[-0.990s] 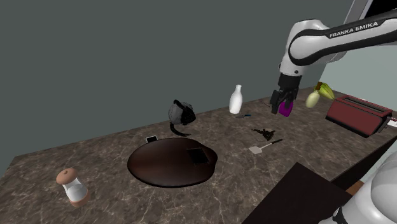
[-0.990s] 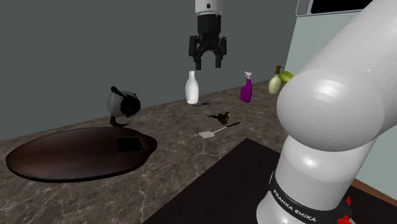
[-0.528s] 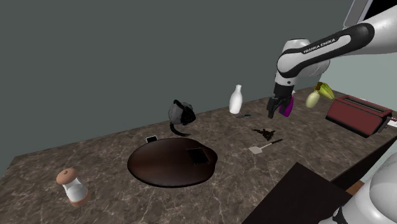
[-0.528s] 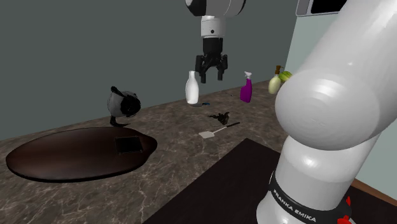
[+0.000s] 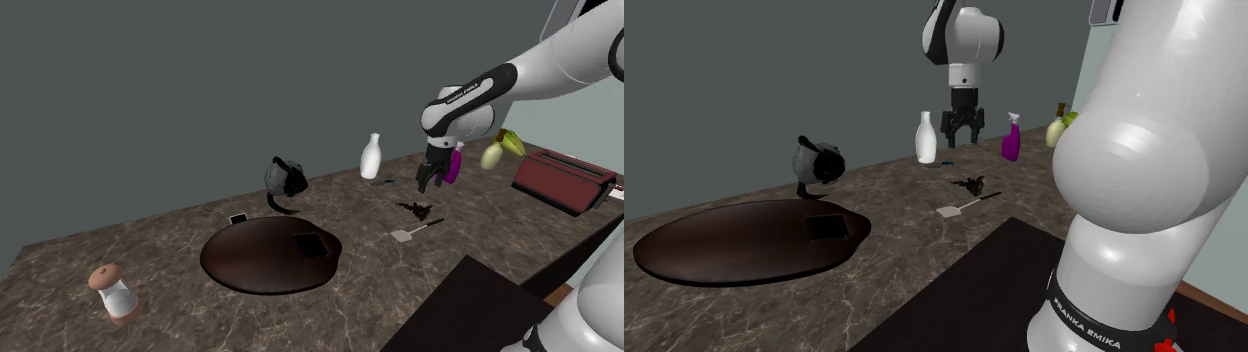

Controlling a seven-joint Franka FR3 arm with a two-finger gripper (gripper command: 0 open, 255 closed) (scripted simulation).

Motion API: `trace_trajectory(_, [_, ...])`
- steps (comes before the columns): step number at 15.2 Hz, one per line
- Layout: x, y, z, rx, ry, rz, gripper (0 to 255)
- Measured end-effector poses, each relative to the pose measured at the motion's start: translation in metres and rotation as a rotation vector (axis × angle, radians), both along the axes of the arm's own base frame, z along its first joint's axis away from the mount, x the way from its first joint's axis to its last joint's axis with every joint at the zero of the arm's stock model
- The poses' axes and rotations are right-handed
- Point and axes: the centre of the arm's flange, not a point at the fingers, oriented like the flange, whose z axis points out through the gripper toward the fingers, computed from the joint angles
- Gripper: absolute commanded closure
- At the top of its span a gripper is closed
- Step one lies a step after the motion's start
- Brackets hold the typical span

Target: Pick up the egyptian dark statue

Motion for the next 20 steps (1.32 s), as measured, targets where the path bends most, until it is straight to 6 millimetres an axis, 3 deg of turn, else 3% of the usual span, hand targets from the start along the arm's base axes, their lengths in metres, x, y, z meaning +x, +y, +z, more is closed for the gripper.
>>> trace_trajectory(17, [0.071,-0.148,-0.164,0.025,0.025,-0.009,0])
trace_trajectory(20, [0.079,-0.163,-0.185,0.029,0.029,-0.010,0])
